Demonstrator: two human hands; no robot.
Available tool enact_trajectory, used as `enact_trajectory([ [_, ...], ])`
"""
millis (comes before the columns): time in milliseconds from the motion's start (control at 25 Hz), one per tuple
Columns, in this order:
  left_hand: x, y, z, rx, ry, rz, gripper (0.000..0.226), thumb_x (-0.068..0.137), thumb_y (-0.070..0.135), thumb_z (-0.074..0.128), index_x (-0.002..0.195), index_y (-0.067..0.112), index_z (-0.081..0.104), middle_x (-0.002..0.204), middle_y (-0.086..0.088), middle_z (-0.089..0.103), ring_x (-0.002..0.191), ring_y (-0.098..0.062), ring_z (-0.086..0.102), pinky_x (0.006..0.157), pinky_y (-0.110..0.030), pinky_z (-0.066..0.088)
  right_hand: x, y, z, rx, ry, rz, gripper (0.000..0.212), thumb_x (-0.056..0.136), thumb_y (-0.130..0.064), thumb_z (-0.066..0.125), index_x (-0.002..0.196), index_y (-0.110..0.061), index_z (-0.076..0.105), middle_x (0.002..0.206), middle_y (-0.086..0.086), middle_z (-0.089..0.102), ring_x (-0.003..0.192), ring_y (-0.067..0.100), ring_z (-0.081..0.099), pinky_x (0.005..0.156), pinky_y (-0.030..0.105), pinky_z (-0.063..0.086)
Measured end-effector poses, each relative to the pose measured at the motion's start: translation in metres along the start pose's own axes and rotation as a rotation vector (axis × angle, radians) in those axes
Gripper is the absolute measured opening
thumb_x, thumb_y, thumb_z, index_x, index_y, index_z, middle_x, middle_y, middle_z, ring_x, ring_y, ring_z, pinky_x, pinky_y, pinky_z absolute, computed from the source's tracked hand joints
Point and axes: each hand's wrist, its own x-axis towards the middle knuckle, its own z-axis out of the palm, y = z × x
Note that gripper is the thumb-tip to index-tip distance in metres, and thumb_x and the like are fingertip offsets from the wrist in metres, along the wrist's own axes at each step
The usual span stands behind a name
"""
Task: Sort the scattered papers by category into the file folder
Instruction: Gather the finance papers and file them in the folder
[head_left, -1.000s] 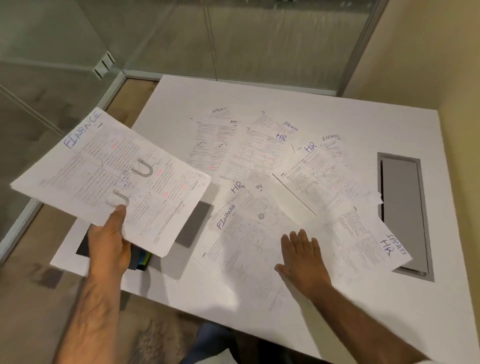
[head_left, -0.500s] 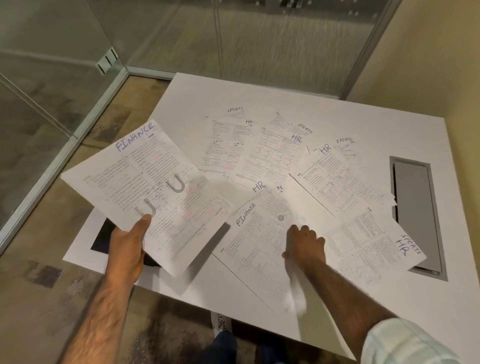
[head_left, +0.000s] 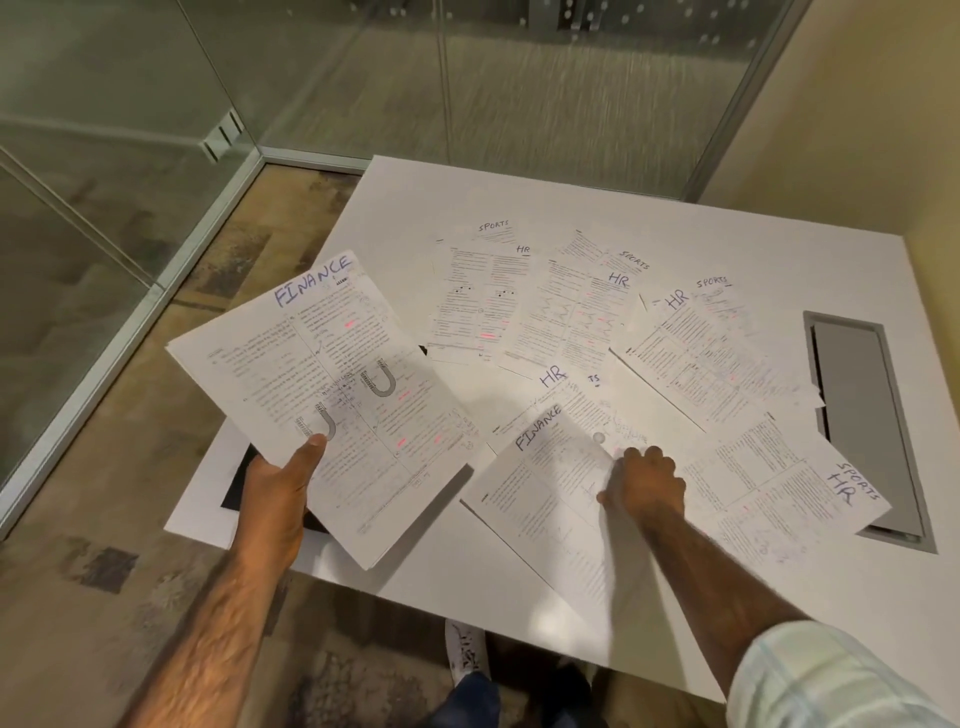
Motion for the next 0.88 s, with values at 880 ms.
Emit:
enact_trajectory([
  [880, 0.009, 0.001, 0.003, 0.073, -0.105, 0.014, 0.02, 0.097, 0.019, 0.067, 0.106, 0.036, 0.063, 0.106, 0.003, 0.071, 0.1, -0.017, 0.068, 0.078, -0.036, 0.057, -0.015, -0.006, -0.061, 0.35, 0.325, -0.143, 0.007, 0.089, -0.012, 0.055, 0.084, -0.015, 0.052, 0.073, 0.003, 0.062, 0.066, 0.026, 0.059, 0.059, 0.038, 0.047],
])
